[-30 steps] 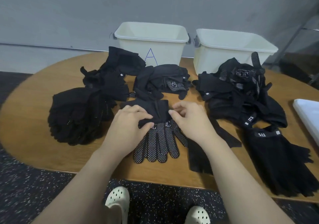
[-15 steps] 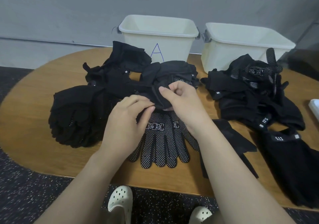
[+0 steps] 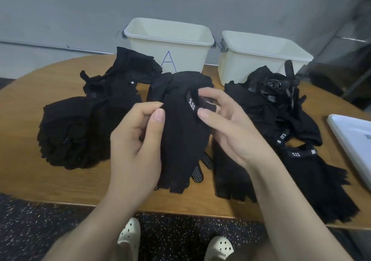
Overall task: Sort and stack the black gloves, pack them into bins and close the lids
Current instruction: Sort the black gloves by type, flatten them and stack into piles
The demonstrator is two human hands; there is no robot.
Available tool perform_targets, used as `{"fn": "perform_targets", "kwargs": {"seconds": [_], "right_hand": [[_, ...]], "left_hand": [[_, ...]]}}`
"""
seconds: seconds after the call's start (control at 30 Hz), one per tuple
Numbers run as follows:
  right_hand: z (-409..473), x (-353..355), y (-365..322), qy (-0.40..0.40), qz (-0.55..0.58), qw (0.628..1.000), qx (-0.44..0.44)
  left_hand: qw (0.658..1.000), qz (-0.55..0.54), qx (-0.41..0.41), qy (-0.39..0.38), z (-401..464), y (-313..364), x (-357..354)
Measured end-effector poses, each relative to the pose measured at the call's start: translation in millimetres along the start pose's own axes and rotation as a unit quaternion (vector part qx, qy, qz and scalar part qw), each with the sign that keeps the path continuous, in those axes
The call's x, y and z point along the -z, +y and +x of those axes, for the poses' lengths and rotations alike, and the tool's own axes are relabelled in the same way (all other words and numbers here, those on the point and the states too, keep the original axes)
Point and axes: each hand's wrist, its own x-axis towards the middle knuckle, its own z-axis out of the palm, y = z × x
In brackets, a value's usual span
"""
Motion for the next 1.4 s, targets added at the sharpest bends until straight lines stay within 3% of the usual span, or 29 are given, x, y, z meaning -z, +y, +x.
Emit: {"fn": "perform_targets", "kwargs": {"seconds": [0.2,0.43,0.63,0.87,1.2,1.4], "right_hand": [[-40.0,34.6,-12.4,-0.042,-0.090,0.992,-0.076],[-63.5,59.2,-16.0,0.071,-0.092,0.989,-0.087],[-64.4,86.7,-1.9,0.129,-0.238,0.960,-0.076],[-57.6,99.7,14.8,0.112,-0.401,0.905,-0.090],[-55.7,101.7,26.6,0.165,-0.494,0.853,-0.038],[-51.1,100.5,32.4,0.200,-0.496,0.845,-0.022]], "left_hand": [[0.994,-0.061,0.077,-0.052,-9.5,7.3,-32.0],[0.969,-0.070,0.185,-0.145,-14.0,1.5,-67.2],[0.924,-0.074,0.312,-0.205,-17.6,-8.9,-91.0],[0.924,0.018,0.313,-0.221,-17.3,-17.5,-92.5],[0.908,0.098,0.300,-0.275,-21.1,-27.5,-93.9],[0.906,0.127,0.289,-0.283,-20.5,-27.2,-96.2]]}}
